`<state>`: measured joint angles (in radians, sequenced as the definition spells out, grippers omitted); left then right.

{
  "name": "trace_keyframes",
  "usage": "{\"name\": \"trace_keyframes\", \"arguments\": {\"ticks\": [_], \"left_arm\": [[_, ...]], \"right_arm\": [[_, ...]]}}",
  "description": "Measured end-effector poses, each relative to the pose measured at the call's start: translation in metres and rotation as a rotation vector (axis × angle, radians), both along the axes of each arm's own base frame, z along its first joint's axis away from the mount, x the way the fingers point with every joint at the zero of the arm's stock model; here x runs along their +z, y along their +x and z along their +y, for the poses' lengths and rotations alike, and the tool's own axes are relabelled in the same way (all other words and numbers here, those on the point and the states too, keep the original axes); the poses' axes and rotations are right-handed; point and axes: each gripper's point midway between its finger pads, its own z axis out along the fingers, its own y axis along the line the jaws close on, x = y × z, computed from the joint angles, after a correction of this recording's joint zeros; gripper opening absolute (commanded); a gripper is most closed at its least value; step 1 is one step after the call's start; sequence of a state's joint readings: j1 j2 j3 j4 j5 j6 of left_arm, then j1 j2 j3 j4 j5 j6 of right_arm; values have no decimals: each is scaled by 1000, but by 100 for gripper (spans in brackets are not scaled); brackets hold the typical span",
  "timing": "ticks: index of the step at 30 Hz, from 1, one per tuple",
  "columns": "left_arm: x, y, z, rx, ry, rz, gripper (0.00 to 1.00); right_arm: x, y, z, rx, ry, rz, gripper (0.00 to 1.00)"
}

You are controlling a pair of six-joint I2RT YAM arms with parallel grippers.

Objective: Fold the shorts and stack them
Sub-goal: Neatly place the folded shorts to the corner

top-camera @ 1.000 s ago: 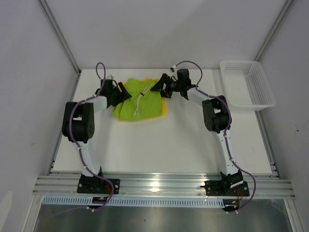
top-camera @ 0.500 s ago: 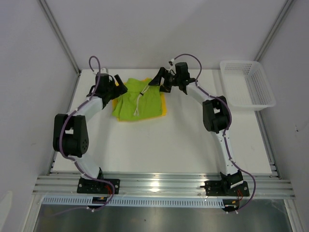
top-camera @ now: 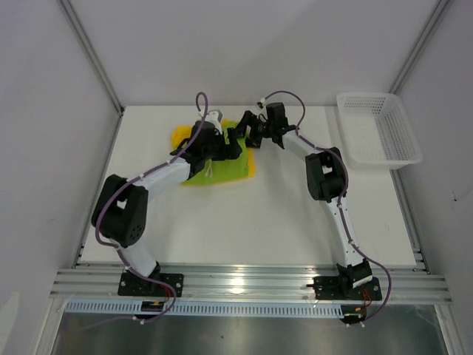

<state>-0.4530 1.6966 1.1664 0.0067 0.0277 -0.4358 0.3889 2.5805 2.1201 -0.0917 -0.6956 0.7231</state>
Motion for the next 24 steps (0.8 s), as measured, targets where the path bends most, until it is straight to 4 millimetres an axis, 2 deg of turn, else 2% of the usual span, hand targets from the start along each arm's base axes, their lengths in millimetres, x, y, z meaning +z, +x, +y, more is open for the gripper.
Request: {"name": "trace_keyframes", "arguments": {"ticks": [2,6,9,17,20,24], "left_arm": [[-17,1,-9,-29,-8,17,81],[-56,6,-8,-36,-3,68,76],[-77,4,-5,-29,-3,85,73],[-104,8,-7,-25,-22,66,71],[-104,11,-10,-27,-39,48,71],[-105,10,-10,-30,-48,33,71]], "right_arm": [[5,2,2,1,16,-16,85],[10,5,5,2,56,-50,84],[9,6,6,0,72,-56,84],[33,10,13,21,154,-122,86],[41,11,17,40,197,-167,89],[42,13,22,65,261,-213,93]]}}
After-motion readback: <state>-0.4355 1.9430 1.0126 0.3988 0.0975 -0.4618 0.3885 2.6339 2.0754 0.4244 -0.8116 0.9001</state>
